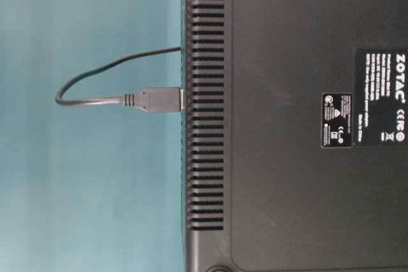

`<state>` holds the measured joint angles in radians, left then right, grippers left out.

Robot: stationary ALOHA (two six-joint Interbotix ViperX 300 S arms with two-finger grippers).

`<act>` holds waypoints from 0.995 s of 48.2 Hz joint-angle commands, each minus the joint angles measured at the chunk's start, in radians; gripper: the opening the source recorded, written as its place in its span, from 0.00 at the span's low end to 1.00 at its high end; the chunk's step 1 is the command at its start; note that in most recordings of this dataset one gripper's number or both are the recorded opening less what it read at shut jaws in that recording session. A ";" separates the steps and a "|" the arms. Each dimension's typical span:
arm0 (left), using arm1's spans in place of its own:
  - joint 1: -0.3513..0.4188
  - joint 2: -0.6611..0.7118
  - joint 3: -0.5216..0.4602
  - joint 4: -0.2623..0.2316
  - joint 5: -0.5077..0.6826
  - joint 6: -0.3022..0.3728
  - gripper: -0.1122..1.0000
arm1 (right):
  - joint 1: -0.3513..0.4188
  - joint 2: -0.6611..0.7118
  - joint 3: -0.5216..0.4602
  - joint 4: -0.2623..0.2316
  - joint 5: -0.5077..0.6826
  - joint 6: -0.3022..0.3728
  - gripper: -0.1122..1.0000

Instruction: Insert the USB into the PC box with both arms.

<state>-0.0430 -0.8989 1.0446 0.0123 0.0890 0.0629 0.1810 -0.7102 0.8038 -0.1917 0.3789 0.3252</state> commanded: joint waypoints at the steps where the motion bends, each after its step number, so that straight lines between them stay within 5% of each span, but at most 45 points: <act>1: -0.002 -0.015 -0.006 0.002 -0.012 -0.003 0.10 | 0.002 -0.025 0.003 -0.002 -0.025 -0.003 0.70; 48: -0.002 -0.100 0.023 0.003 -0.032 0.017 0.10 | -0.003 -0.313 0.199 -0.002 -0.081 0.002 0.70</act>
<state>-0.0430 -0.9940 1.0769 0.0123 0.0660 0.0798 0.1810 -1.0094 1.0048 -0.1933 0.3068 0.3267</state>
